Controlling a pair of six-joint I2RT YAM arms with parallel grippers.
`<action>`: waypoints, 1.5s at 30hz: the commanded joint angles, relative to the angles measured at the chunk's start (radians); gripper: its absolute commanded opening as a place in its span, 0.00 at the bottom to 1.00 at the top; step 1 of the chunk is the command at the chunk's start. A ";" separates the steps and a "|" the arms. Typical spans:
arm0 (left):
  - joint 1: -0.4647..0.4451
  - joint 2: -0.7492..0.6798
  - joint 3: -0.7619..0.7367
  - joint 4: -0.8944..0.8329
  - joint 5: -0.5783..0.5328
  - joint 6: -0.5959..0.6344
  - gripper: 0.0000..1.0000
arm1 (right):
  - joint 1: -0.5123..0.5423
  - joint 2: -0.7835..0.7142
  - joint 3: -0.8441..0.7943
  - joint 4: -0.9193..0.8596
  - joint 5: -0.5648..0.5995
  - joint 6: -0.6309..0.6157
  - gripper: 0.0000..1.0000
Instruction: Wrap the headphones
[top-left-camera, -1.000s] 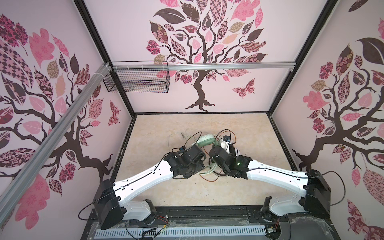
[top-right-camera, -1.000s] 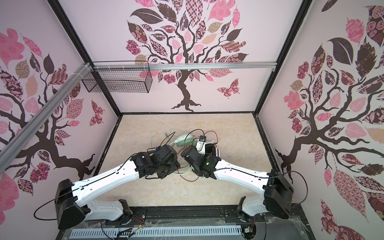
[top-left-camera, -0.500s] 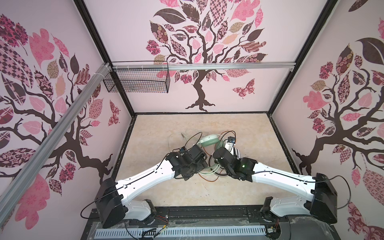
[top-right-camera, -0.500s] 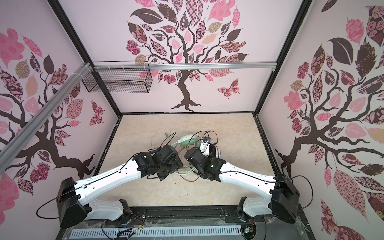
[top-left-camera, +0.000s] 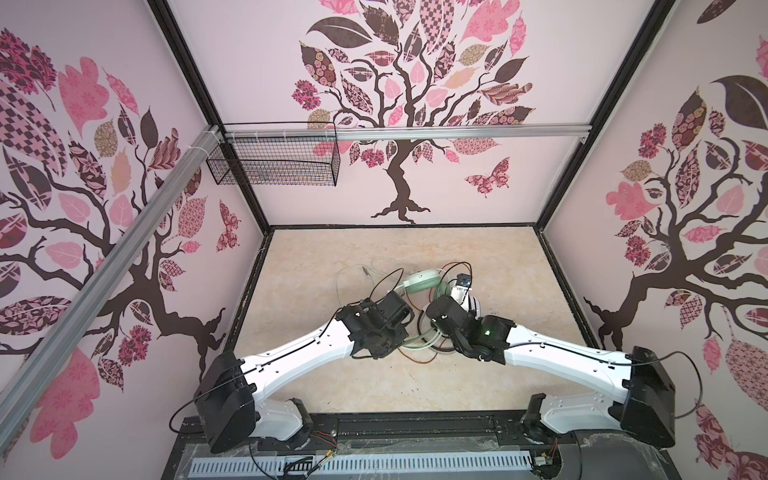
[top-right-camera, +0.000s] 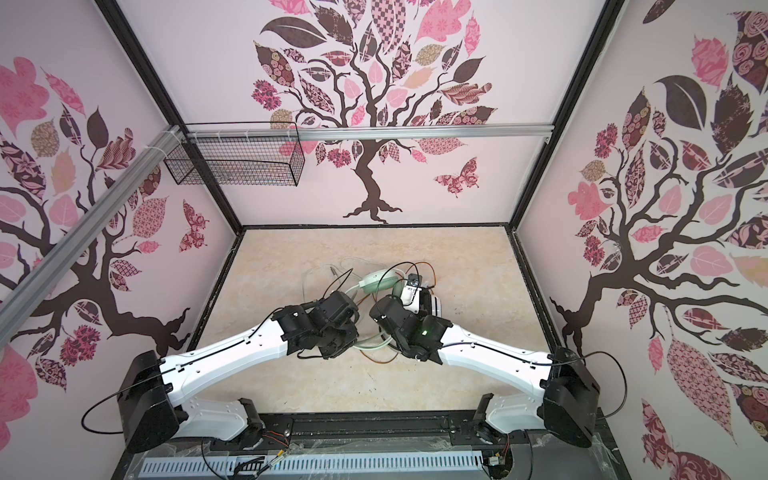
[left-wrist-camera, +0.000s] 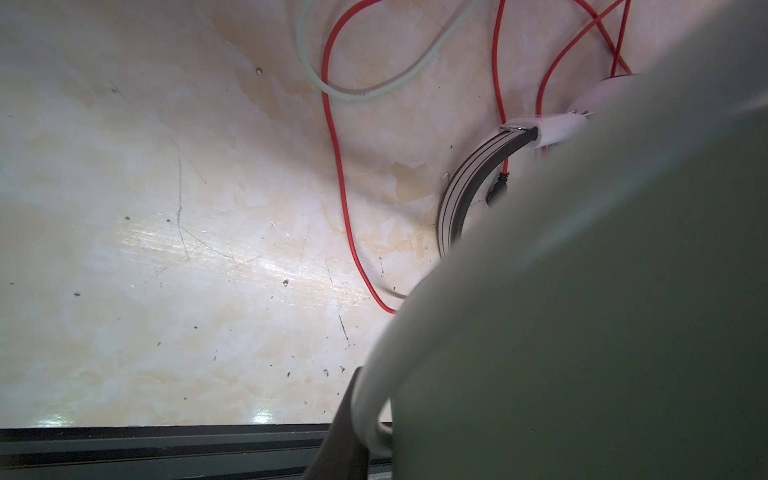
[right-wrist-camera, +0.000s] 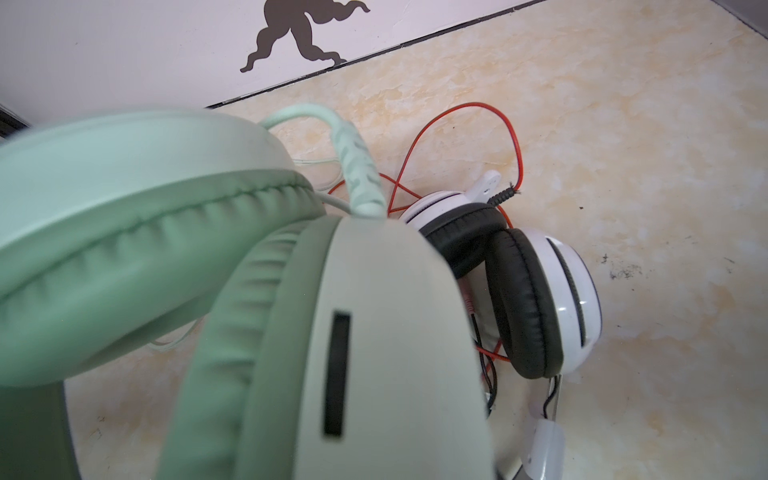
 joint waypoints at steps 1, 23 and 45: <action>0.015 0.005 -0.019 -0.035 0.020 0.064 0.06 | 0.006 -0.086 0.022 0.095 0.026 0.008 0.46; 0.261 -0.609 -0.021 -0.206 -0.018 0.773 0.00 | -0.262 -0.367 0.025 -0.053 -0.500 -0.569 0.98; 0.262 -0.632 0.335 -0.410 0.139 0.786 0.00 | -0.281 -0.231 -0.422 0.703 -1.125 -0.625 0.78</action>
